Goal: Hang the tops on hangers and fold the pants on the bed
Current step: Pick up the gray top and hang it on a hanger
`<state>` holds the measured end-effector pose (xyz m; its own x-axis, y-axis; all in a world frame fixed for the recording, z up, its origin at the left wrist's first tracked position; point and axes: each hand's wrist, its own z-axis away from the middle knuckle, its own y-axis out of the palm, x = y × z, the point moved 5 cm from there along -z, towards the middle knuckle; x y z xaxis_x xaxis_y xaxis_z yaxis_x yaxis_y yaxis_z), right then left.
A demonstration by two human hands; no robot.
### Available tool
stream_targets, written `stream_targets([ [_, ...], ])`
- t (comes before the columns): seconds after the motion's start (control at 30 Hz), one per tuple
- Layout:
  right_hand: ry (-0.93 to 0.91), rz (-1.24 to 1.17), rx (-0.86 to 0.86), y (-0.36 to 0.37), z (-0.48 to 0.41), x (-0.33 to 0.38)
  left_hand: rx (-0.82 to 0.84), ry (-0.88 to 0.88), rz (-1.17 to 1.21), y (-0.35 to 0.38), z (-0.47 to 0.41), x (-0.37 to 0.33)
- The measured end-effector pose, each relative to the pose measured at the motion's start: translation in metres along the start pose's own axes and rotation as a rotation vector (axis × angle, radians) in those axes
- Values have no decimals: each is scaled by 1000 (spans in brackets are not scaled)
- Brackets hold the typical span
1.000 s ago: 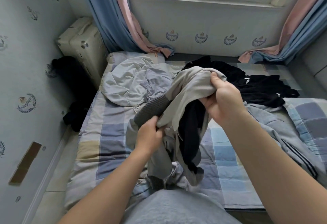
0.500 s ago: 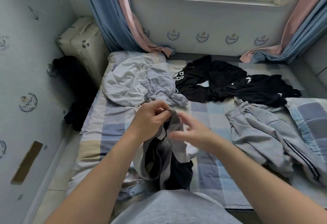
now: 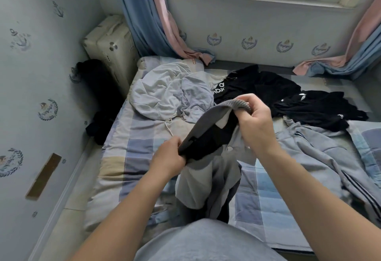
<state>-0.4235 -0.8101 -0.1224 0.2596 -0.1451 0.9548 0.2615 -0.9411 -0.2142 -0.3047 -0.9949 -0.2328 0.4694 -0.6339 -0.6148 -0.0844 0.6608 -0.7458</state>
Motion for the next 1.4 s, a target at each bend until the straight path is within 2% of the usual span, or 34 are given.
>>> stream_targets([
  [0.07,-5,25,-40,-14,-7,0,-65,-114,31,-1,-4,11],
  [0.13,43,120,-46,-27,-11,-10,-133,-167,267,-10,-12,11],
  [0.2,146,296,-7,-39,-12,-27,-171,-178,545,-24,-18,-3],
  [0.27,232,489,47,-49,-3,-42,-162,-118,658,-32,-22,-28],
  [0.37,227,440,98,-54,17,-46,-73,51,679,-29,-21,-75],
  [0.53,277,135,1,-82,53,-39,107,287,595,0,-20,-145],
  [0.73,472,107,113,-104,124,-59,403,533,546,46,27,-221],
  [0.87,435,296,-195,-136,167,-77,660,650,513,76,75,-263],
  [0.97,593,365,-217,-166,221,-91,825,683,495,101,117,-285],
  [1.03,646,307,-276,-180,261,-94,931,714,469,120,151,-298],
  [1.13,645,160,-521,-205,328,-85,1038,794,404,149,209,-310],
  [1.2,610,114,-697,-221,380,-73,1077,840,339,170,243,-313],
  [1.3,541,87,-943,-239,464,-43,1049,920,174,210,287,-309],
  [1.4,512,161,-1128,-252,545,-8,1044,1012,-35,252,341,-292],
])
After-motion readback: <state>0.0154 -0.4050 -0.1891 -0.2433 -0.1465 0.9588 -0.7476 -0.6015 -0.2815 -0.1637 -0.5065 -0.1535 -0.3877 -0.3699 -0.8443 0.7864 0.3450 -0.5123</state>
